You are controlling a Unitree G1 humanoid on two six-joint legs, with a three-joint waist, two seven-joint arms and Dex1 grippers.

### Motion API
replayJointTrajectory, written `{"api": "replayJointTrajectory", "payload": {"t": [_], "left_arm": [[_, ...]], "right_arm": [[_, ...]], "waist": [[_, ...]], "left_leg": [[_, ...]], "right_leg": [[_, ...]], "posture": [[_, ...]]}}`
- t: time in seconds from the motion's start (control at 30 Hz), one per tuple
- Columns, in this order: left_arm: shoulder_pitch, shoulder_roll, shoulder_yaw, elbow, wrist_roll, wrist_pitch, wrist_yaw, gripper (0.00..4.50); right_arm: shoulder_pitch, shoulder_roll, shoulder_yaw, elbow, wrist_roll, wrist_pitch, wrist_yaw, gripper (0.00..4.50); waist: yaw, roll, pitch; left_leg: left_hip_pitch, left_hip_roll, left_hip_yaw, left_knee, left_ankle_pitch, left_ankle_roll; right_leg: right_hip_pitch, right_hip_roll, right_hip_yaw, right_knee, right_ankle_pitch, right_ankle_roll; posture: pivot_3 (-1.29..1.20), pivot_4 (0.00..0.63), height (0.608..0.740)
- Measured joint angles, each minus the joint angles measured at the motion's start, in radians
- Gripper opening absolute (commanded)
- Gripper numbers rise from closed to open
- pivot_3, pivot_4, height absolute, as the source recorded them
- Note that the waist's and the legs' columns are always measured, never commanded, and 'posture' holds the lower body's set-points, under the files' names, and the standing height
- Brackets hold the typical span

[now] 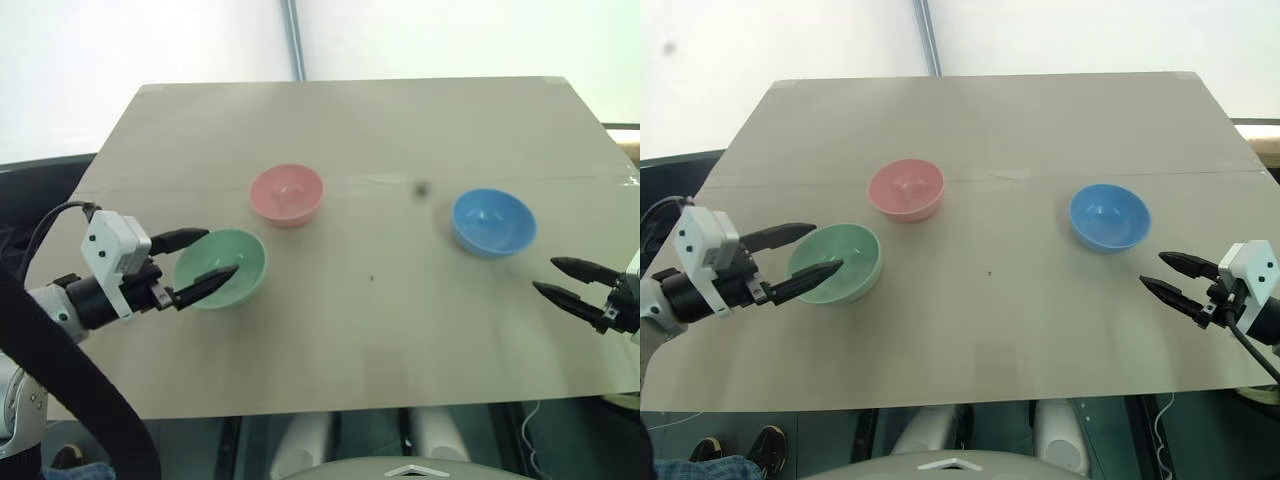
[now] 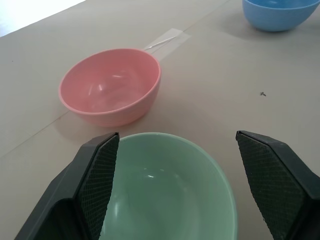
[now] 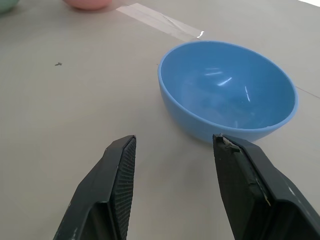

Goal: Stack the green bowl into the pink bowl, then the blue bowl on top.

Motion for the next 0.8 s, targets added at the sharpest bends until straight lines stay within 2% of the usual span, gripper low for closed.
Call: {"api": "replayJointTrajectory", "payload": {"t": [0.23,0.8], "left_arm": [[-0.01,-0.009,0.003,-0.013,-0.039,-0.018,0.002,3.95],[-0.045,-0.006,-0.027,-0.003,-0.036,-0.032,0.013,3.95]], "right_arm": [[0.01,0.0,0.001,-0.076,0.056,0.022,0.022,2.72],[-0.008,-0.01,0.01,-0.073,0.053,0.019,0.023,2.72]], "waist": [[0.0,0.0,0.0],[0.001,0.0,0.0]], "left_leg": [[0.0,0.0,-0.001,-0.002,0.0,0.0],[0.0,0.0,-0.002,-0.005,0.0,0.0]], "right_leg": [[0.0,-0.001,-0.001,-0.002,0.0,0.0],[0.0,-0.001,-0.002,-0.004,0.0,0.0]], "posture": [[0.0,0.15,0.74],[0.0,0.15,0.74]]}}
